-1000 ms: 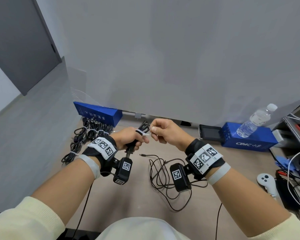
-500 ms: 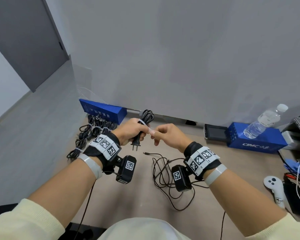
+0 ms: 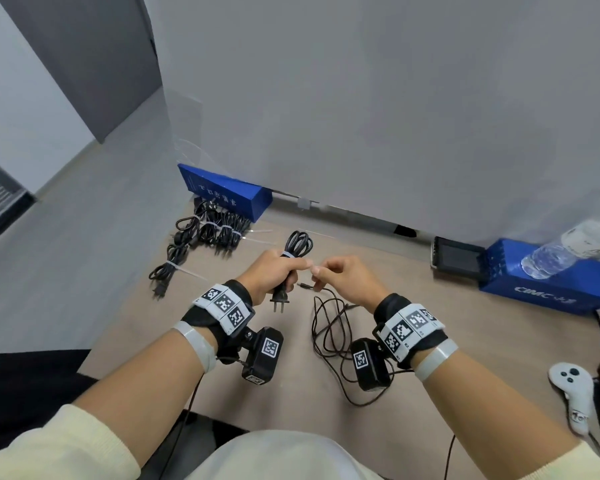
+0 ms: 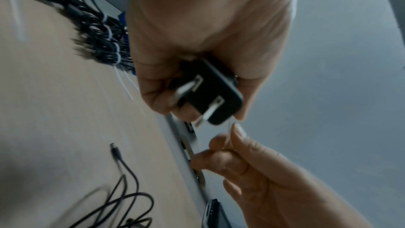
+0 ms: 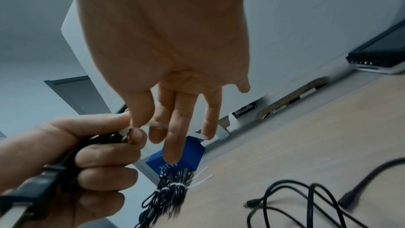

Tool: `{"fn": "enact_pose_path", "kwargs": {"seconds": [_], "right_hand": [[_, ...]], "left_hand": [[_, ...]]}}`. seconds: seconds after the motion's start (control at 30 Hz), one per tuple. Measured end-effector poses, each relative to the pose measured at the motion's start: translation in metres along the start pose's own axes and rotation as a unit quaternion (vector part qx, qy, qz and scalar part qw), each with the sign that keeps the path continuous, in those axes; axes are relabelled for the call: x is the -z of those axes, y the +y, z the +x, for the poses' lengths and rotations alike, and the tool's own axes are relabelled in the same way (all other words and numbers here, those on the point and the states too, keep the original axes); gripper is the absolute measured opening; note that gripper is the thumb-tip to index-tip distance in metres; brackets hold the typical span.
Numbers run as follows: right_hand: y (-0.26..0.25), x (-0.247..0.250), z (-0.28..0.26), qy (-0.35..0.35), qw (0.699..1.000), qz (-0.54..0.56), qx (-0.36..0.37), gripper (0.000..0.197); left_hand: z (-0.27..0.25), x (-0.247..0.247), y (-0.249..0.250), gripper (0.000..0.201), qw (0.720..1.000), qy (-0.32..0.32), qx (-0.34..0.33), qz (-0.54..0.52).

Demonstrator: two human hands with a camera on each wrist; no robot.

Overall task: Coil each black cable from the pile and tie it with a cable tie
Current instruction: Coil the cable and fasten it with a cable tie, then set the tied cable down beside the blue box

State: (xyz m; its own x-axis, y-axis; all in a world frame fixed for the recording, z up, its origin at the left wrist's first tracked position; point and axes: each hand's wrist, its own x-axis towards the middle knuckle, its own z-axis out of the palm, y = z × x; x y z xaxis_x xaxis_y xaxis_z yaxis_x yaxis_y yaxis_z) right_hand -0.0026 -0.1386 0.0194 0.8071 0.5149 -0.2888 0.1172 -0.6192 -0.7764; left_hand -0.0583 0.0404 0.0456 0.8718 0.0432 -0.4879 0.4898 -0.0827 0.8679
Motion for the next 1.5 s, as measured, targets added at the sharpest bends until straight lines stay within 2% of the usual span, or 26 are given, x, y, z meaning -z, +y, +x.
{"fn": "enact_pose_path", "kwargs": {"seconds": [0.17,0.27,0.4,0.5,0.6,0.7,0.83,0.93,1.07,1.2,1.27,1.33,1.4,1.5], "right_hand": [[0.006,-0.010,0.009,-0.031,0.999,-0.032,-0.016,0.038],[0.008,-0.023,0.028,-0.037,0.997,-0.061,-0.010,0.028],[0.001,-0.058,0.045,-0.050,0.998,-0.041,-0.011,0.028],[-0.007,-0.084,0.067,-0.054,0.997,0.002,-0.047,0.031],[-0.013,-0.108,0.096,-0.059,0.996,0.025,-0.068,0.029],[-0.018,-0.130,0.124,-0.065,0.992,0.047,-0.092,0.025],[-0.028,-0.150,0.154,-0.078,0.988,0.069,-0.114,0.026],[-0.032,-0.162,0.166,-0.064,0.988,0.062,-0.130,0.029],[-0.034,-0.179,0.174,-0.053,0.982,0.092,-0.153,0.030],[-0.038,-0.192,0.185,-0.078,0.975,0.136,-0.158,0.029],[-0.042,-0.195,0.191,-0.085,0.972,0.143,-0.166,0.035],[-0.045,-0.197,0.195,-0.089,0.967,0.148,-0.186,0.026],[-0.042,-0.199,0.199,-0.068,0.966,0.127,-0.215,0.027],[-0.040,-0.202,0.199,-0.038,0.973,0.080,-0.215,0.032]], "left_hand": [[-0.002,0.000,-0.019,0.028,0.999,0.003,0.038,-0.035],[-0.003,0.010,-0.035,0.016,0.997,0.026,0.039,-0.057],[-0.005,0.033,-0.065,0.025,0.988,0.094,0.066,-0.106],[0.000,0.059,-0.074,0.031,0.985,0.117,0.062,-0.109],[0.008,0.089,-0.078,0.028,0.984,0.128,0.054,-0.108],[0.021,0.115,-0.086,0.020,0.983,0.117,0.067,-0.125],[0.041,0.156,-0.097,0.033,0.981,0.078,0.091,-0.153],[0.056,0.181,-0.103,0.034,0.986,0.072,0.100,-0.112],[0.066,0.190,-0.104,0.034,0.985,0.077,0.111,-0.103],[0.067,0.200,-0.107,0.030,0.979,0.064,0.130,-0.143],[0.069,0.209,-0.110,0.026,0.979,0.067,0.136,-0.138],[0.071,0.216,-0.111,0.014,0.977,0.087,0.144,-0.127],[0.074,0.220,-0.113,0.019,0.975,0.128,0.145,-0.113],[0.079,0.221,-0.120,0.017,0.973,0.163,0.143,-0.076]]}}
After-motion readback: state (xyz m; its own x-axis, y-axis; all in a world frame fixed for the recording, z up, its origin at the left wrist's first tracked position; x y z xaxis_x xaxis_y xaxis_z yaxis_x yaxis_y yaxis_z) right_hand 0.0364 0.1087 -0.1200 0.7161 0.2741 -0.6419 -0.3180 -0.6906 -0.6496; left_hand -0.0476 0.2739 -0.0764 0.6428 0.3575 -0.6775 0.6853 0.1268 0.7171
